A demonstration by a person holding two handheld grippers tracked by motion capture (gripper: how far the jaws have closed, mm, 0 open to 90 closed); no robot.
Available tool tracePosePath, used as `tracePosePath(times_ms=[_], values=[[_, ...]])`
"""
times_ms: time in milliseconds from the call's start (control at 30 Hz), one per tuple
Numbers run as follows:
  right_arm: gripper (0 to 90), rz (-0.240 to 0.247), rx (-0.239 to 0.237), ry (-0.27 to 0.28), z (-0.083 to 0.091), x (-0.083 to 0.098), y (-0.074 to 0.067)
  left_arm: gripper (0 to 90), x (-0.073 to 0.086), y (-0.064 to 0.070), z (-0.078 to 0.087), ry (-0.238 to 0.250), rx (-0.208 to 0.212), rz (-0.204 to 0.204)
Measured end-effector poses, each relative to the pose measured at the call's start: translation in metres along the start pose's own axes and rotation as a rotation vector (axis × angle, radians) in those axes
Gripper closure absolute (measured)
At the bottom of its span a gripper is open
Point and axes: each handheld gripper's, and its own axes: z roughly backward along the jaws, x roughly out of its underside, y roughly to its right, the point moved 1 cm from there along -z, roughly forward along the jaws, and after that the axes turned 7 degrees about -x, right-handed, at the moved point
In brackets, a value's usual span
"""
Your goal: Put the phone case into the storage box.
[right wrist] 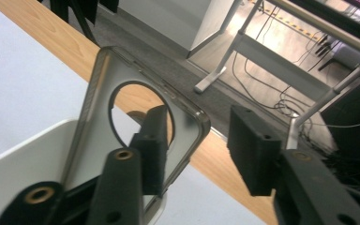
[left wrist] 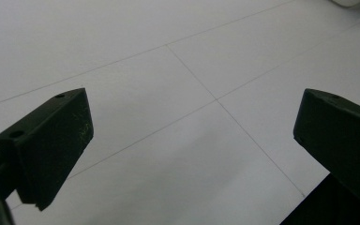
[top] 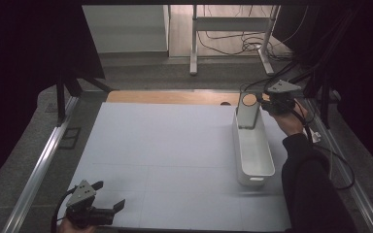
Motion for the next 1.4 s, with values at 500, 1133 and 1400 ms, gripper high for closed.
tracePosePath(times_ms=[500, 1133, 1400], values=[[36.0, -0.145, -0.076, -0.017, 0.018, 0.002, -0.009, 0.0, 0.000, 0.000, 0.002, 0.013, -0.011, -0.003], [27.6, -0.268, -0.166, -0.065, 0.037, 0.008, -0.031, 0.0, 0.000, 0.000, 0.001, 0.008, -0.010, -0.008], [22.8, -0.280, -0.184, -0.074, 0.045, 0.009, -0.046, 0.0, 0.000, 0.000, 0.001, 0.007, -0.005, -0.006]])
